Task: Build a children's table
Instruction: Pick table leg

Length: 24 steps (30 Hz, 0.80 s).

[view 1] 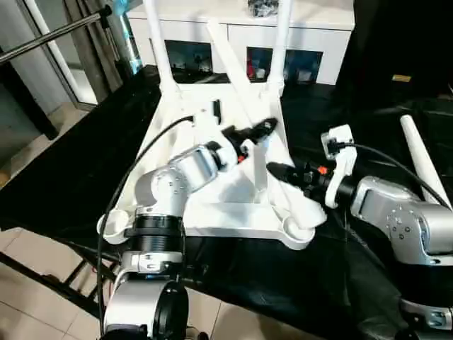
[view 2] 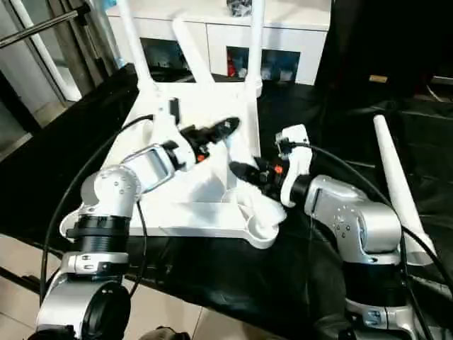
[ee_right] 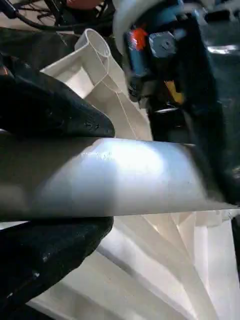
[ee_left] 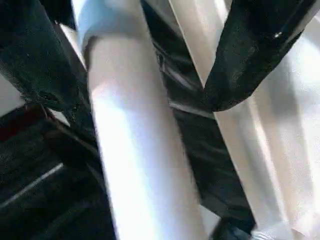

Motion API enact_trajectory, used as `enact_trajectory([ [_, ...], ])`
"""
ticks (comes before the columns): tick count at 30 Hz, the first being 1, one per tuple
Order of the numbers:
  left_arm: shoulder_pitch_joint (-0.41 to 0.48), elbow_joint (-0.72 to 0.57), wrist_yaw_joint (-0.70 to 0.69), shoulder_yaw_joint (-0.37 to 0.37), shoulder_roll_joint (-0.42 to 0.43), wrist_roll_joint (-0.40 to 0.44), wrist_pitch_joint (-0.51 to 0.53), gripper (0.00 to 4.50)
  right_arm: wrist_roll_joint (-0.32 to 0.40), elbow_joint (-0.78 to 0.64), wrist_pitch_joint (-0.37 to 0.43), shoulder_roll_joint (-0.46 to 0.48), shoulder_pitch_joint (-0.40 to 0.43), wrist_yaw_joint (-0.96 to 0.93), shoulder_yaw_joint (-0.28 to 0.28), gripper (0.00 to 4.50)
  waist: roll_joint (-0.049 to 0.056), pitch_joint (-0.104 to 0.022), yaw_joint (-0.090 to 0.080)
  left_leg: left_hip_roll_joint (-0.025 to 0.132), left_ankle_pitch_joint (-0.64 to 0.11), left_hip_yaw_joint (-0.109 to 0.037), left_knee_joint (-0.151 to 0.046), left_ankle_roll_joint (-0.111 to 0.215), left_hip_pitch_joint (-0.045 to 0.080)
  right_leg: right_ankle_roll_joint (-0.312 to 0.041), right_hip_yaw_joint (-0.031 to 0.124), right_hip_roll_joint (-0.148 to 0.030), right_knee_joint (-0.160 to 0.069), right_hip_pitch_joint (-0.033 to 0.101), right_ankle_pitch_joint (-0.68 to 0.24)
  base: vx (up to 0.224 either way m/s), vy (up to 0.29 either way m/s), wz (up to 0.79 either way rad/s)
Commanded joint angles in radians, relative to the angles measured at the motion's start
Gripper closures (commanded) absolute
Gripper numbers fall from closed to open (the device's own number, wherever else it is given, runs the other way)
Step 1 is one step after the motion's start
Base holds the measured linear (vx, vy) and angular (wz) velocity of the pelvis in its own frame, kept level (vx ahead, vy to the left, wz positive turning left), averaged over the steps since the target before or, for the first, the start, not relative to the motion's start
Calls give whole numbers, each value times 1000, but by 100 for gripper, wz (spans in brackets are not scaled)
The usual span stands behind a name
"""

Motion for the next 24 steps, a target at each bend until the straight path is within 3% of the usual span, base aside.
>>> enact_trajectory([
  [1, 24, -25, 15, -13, -66, -7, 14, 36, -1, -24, -19, 11, -26, -7, 19, 267, -38, -77, 0, 37, -85, -22, -57, 68, 19, -172, 33, -48, -77, 50, -217, 0, 0, 0],
  [11, 6, -7, 22, 50, -47, -49, -50, 120, 2, -30, -36, 7, -28, -2, 42, 267, -36, -78, 0, 38, -87, -22, -58, 62, 21, -173, 33, -47, -75, 50, -201, 0, 0, 0],
  [15, 6, -7, 11, 51, -42, -65, -54, 135, 3, -27, -47, -1, -27, 6, 52, 267, -36, -78, 1, 37, -82, -22, -57, 65, 20, -178, 33, -47, -74, 51, -186, 0, 0, 0],
  [18, 10, -12, -11, 42, -44, -76, -50, 173, 3, -26, -54, -7, -25, 15, 58, 267, -36, -77, 0, 38, -95, -22, -58, 61, 20, -175, 33, -48, -76, 51, -206, 0, 0, 0],
  [20, 13, -11, -33, 33, -43, -88, -48, 175, 12, -27, -54, -17, -23, 29, 59, 197, -33, -77, 0, 38, -97, -22, -58, 59, 21, -171, 33, -47, -77, 51, -206, 0, 0, 0],
  [23, 11, -2, -43, 33, -39, -99, -53, 215, 22, -26, -50, -27, -25, 40, 56, 188, -33, -78, 0, 38, -90, -22, -58, 62, 20, -176, 34, -47, -75, 52, -189, 0, 0, 0],
  [24, 11, -1, -45, 34, -39, -100, -52, 218, 24, -26, -49, -30, -25, 42, 55, 164, -34, -78, 0, 37, -87, -22, -57, 64, 19, -178, 33, -46, -73, 52, -183, 0, 0, 0],
])
